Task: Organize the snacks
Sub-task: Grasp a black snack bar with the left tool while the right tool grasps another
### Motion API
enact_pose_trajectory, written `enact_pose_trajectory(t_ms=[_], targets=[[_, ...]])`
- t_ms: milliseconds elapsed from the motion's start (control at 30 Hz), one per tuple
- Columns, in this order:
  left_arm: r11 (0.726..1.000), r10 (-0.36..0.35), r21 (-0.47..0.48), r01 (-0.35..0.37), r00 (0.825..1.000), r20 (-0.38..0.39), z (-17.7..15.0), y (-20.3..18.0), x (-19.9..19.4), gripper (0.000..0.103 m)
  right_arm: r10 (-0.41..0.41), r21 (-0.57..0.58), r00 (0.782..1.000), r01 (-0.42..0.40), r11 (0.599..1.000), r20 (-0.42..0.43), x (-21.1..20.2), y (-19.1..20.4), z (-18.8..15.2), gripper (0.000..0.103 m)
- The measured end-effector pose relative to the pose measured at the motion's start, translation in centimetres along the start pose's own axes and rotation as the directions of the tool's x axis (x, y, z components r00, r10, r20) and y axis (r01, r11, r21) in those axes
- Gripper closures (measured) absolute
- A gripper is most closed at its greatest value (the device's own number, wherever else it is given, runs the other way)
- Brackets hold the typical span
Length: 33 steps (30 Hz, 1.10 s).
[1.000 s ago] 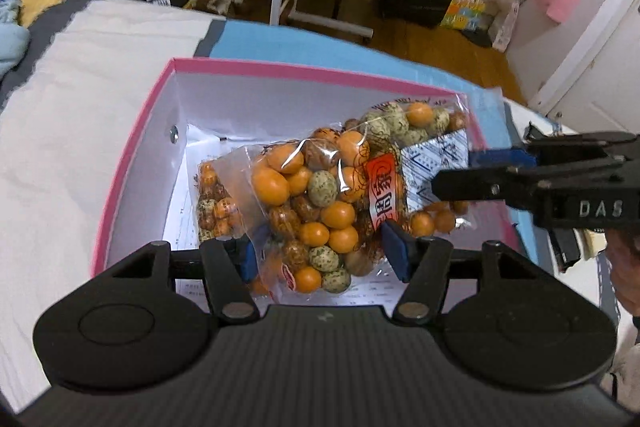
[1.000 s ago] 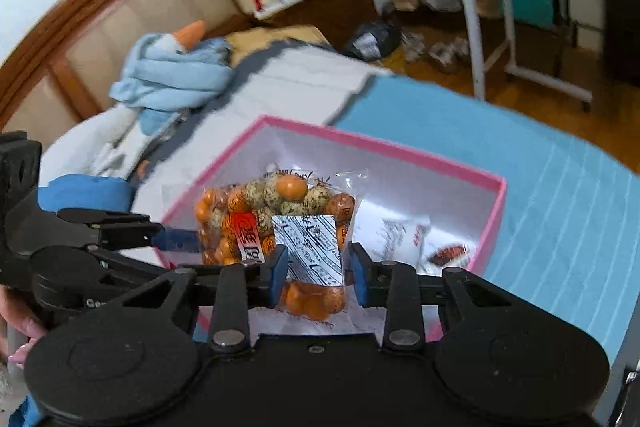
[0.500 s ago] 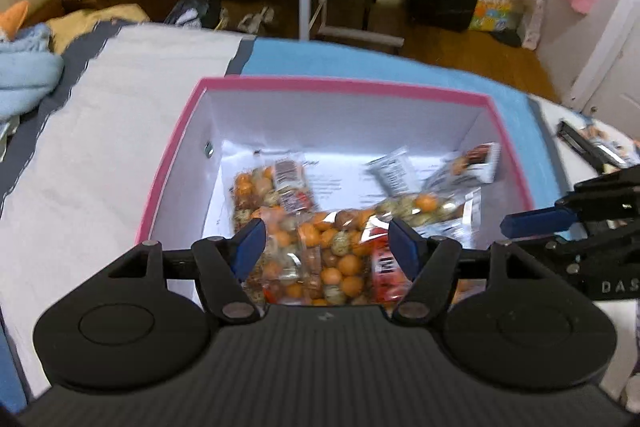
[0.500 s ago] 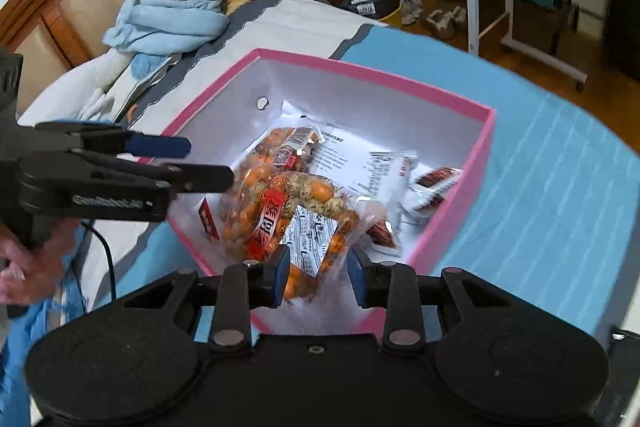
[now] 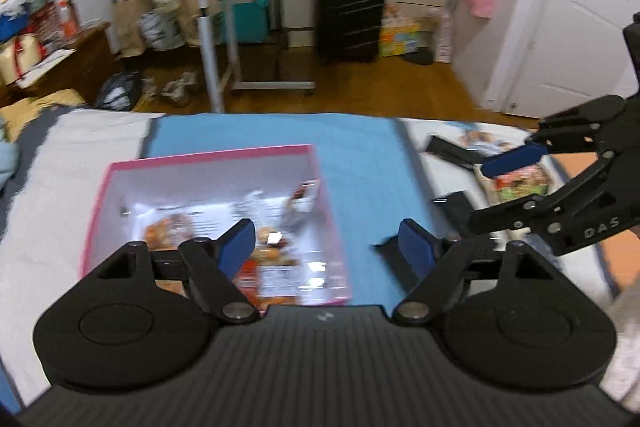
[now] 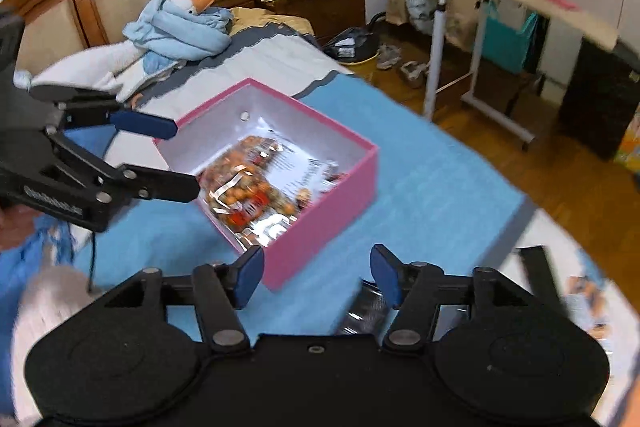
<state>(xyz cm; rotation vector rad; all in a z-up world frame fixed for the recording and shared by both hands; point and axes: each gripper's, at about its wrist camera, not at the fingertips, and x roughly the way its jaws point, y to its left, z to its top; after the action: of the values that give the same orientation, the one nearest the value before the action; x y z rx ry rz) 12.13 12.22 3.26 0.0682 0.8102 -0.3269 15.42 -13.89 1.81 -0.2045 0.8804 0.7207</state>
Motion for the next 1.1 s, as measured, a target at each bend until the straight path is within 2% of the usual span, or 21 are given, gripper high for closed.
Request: enact_pose_trajectory(t_ms=[67,133,267,433,533,567,600,667,733,833,967,1100], targets=[[1.0,-0.025,-0.005,0.025,1.0,-0.002,0.4,-2.0,-0.3,0.022,-0.022,-0.048,1.0,0.022,0.999,0.004,-1.6,-0.5,-1.1,0.034],[0.999,-0.01,-0.046,0.009,1.0,-0.013,0.6,-3.7,-0.3,0.021,-0.045,-0.095,0.999,0.046,0.994,0.018,-2.7,-0.9,-2.2,0.029],[0.988,-0.101,-0.117,0.1,0.995,-0.003,0.7,-6.9,0.3,0.017,-0.077,-0.147,0.996,0.082,0.986,0.042,-3.4,-2.0,-4.0,0.027],[0.987,-0.121,-0.111,0.119,0.993,-0.014,0.4,-10.3,3.1,0.014,-0.009,-0.157,0.998,0.019,0.987,0.063,-2.6,-3.5,-5.7,0.027],[0.981,-0.138,-0.142,0.128,0.989,-0.06,-0.4,-11.3,5.9,0.013,0.033,-0.181,0.994,-0.014,0.983,0.102,-1.4,-3.9,-7.1,0.019],[0.981,-0.136,-0.153,0.123,0.988,-0.075,-0.7,-11.5,6.9,0.013,0.039,-0.18,0.992,-0.017,0.984,0.118,-0.8,-4.1,-7.6,0.012],[0.98,-0.129,-0.166,0.113,0.987,-0.091,-1.2,-11.6,8.0,0.013,0.038,-0.16,0.991,-0.018,0.987,0.125,-0.1,-4.4,-8.0,0.01],[0.973,-0.097,-0.221,0.071,0.989,-0.111,-2.2,-11.3,9.9,0.013,0.038,-0.092,0.995,-0.03,0.995,0.091,1.7,-5.3,-8.6,0.01],[0.963,-0.092,-0.263,0.059,0.989,-0.114,-3.3,-10.6,11.7,0.013,0.059,-0.036,0.997,-0.057,0.998,0.047,3.3,-6.2,-9.3,0.01],[0.964,-0.04,-0.265,0.004,0.99,-0.132,-4.8,-10.2,13.9,0.013,0.069,-0.021,0.998,-0.069,0.997,-0.013,5.6,-6.9,-10.5,0.01],[0.98,-0.008,-0.196,-0.027,0.985,-0.172,-6.2,-10.8,16.3,0.013,-0.004,-0.047,0.998,0.001,0.999,-0.066,8.2,-7.3,-11.9,0.01],[0.976,0.017,-0.211,-0.058,0.981,-0.192,-7.3,-11.0,18.3,0.013,-0.12,-0.073,0.988,0.114,0.991,-0.096,10.4,-8.5,-12.8,0.01]])
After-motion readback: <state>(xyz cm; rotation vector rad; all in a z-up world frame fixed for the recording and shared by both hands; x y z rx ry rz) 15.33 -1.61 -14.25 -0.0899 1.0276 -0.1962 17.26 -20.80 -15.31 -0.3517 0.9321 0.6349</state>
